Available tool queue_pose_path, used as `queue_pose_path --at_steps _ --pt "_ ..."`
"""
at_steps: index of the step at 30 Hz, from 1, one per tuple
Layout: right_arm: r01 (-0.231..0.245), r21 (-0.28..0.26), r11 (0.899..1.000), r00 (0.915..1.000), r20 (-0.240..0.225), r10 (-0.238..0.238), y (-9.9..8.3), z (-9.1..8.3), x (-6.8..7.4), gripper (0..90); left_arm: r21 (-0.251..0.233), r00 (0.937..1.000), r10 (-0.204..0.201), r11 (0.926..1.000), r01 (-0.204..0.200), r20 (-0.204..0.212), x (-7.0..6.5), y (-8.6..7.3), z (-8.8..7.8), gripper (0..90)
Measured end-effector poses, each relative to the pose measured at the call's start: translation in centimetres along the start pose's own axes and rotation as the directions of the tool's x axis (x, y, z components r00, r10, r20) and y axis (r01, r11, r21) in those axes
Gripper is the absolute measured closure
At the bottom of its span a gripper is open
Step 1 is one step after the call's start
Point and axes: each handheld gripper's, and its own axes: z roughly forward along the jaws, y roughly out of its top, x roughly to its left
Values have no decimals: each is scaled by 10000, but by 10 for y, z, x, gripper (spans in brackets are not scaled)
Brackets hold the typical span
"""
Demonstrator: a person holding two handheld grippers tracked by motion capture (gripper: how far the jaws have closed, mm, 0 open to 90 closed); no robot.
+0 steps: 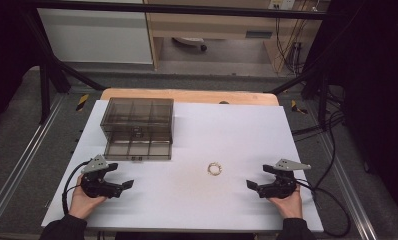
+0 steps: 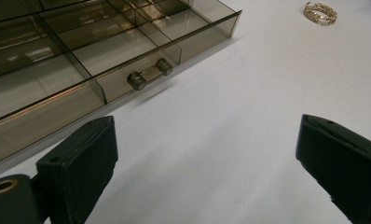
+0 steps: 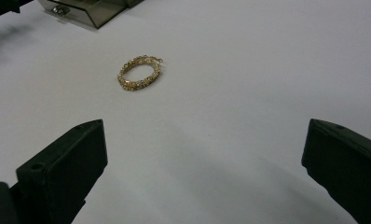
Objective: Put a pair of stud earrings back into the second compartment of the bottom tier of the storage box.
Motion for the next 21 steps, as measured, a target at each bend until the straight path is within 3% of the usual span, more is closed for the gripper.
queue_pose_path --at_steps 21 --pt "37 83 10000 10000 -44 -37 0 -2 0 8 201 9995 304 9993 -306 77 -11 11 11 53"
